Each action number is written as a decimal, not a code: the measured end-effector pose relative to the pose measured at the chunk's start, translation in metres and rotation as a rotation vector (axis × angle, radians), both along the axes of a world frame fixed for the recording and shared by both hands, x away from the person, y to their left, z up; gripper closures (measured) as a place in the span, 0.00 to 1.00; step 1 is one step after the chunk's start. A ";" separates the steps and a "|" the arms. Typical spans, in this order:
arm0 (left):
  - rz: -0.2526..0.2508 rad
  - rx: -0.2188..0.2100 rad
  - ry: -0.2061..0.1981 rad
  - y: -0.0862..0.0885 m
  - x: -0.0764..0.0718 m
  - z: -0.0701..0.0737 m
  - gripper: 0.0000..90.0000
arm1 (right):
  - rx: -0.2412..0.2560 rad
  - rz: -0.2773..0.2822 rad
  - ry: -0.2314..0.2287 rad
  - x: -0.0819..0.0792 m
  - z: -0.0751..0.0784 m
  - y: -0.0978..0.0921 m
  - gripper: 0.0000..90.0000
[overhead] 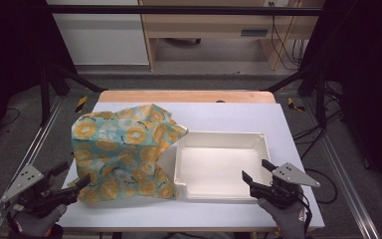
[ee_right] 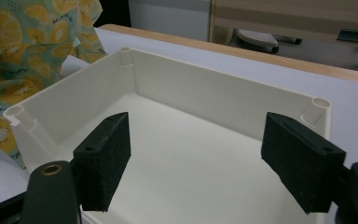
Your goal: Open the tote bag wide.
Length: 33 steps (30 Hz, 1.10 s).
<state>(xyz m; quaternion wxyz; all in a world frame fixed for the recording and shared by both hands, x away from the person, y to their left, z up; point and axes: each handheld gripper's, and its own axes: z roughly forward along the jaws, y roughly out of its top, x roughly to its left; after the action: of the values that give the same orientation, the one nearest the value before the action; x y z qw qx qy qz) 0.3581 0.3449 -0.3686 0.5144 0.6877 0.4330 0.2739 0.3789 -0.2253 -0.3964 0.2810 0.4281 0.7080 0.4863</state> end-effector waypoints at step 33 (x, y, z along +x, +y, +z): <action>-0.011 -0.033 -0.076 -0.014 0.021 0.052 0.18 | 0.050 0.178 -0.099 0.023 0.059 0.087 0.29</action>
<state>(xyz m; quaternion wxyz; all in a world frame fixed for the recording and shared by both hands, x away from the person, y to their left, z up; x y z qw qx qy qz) 0.3792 0.3307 -0.3167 0.5432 0.6705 0.4139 0.2899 0.4022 -0.1388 -0.3370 0.2605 0.3457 0.7162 0.5474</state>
